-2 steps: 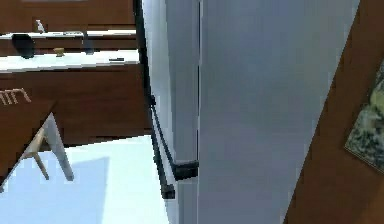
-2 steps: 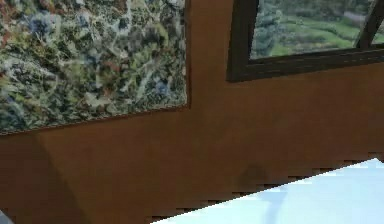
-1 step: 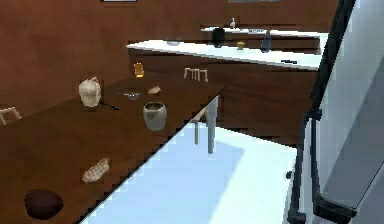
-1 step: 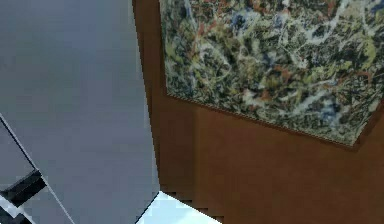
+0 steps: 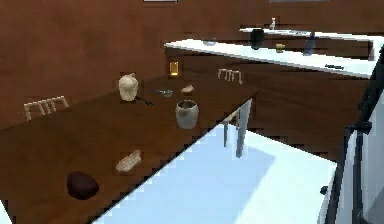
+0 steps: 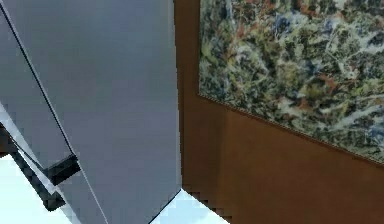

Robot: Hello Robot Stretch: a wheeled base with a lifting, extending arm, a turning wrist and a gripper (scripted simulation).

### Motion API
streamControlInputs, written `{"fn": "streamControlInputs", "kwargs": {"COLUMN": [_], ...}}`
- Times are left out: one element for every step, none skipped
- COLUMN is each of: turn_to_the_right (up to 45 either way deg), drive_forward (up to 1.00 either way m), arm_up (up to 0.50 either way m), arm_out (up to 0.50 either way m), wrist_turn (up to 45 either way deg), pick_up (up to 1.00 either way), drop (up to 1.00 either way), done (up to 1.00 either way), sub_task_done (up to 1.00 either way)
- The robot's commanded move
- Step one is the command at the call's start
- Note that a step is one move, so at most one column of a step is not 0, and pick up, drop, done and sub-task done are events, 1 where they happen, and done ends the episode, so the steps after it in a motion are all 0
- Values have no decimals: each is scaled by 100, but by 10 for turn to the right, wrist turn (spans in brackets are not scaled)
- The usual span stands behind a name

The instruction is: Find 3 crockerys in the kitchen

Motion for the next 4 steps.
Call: {"fn": "streamControlInputs", "kwargs": {"turn_to_the_right": [0, 90, 0, 270], "drive_forward": [0, 0, 65, 0], "arm_up": [0, 0, 0, 0], "arm_out": [0, 0, 0, 0], "wrist_turn": [0, 0, 0, 0], "pick_up": [0, 0, 0, 0], "drop": [0, 0, 0, 0], "done": [0, 0, 0, 0], "sub_task_done": [100, 0, 0, 0]}}
